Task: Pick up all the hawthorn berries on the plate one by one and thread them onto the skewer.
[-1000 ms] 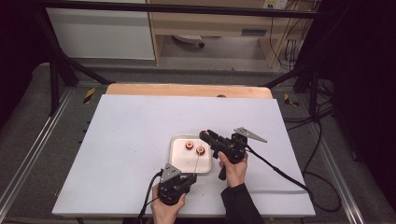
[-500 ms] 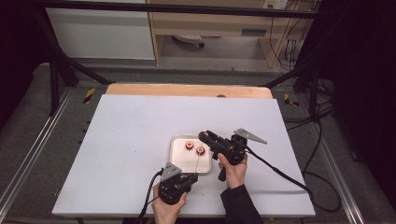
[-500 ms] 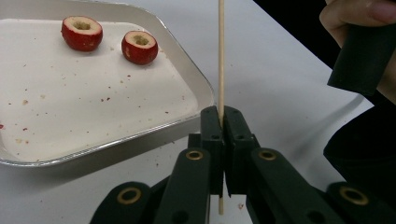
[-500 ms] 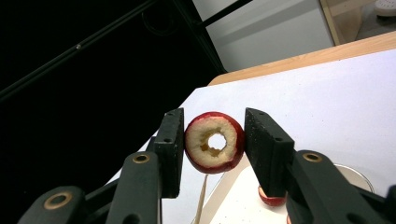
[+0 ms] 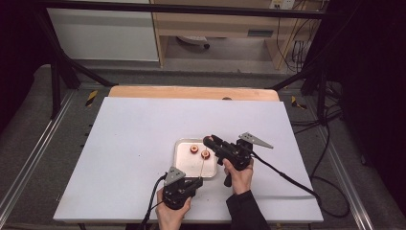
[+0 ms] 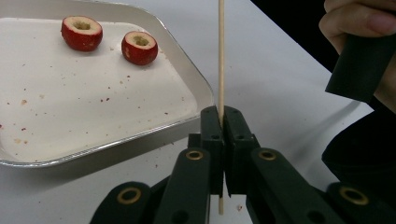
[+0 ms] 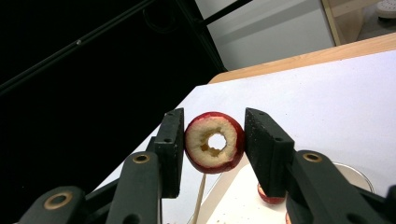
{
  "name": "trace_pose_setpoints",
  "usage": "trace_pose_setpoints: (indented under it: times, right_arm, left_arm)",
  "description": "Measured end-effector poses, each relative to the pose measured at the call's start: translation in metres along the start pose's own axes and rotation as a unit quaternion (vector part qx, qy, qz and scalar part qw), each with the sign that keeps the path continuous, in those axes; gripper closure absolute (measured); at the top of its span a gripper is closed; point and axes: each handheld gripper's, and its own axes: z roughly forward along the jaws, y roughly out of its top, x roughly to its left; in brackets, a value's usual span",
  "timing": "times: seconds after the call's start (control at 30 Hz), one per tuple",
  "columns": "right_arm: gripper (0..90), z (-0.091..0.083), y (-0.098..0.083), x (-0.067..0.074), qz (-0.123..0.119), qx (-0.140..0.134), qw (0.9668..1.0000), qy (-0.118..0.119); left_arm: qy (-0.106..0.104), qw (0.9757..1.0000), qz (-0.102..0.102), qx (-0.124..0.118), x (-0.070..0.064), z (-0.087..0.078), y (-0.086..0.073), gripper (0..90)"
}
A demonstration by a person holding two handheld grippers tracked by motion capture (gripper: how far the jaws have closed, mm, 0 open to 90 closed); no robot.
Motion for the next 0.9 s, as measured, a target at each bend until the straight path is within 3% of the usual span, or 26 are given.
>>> trace_pose_setpoints:
  times: [0.33, 0.6, 0.67, 0.7, 0.77, 0.9]
  right_arm:
    - [59.8, 0.0006, -0.0059, 0.0007, -0.016, 0.014, 0.9998, 0.003]
    - [59.9, -0.0031, -0.0026, 0.0018, -0.014, 0.025, 0.9995, 0.010]
    - [60.0, -0.0048, -0.0015, 0.0007, -0.033, 0.040, 0.9986, 0.012]
    - [60.0, -0.0048, -0.0015, 0.0007, -0.033, 0.040, 0.9986, 0.012]
    - [60.0, -0.0068, -0.0007, -0.0005, -0.053, 0.064, 0.9964, 0.015]
    - [60.0, -0.0059, -0.0034, -0.0005, -0.056, 0.069, 0.9959, 0.016]
  left_arm:
    - [-0.008, 0.9998, -0.020, 0.003, 0.0019, 0.0029, 0.0015, 88.3]
    - [-0.010, 0.9999, -0.011, 0.008, 0.0000, 0.0054, 0.0007, 88.4]
    - [-0.016, 0.9997, -0.012, 0.017, 0.0017, 0.0046, 0.0006, 88.5]
    - [-0.018, 0.9996, -0.013, 0.015, 0.0027, 0.0036, 0.0004, 88.5]
    - [-0.024, 0.9995, -0.017, 0.010, 0.0055, -0.0020, 0.0034, 88.5]
    - [-0.022, 0.9994, -0.013, 0.023, 0.0044, -0.0001, 0.0059, 88.6]
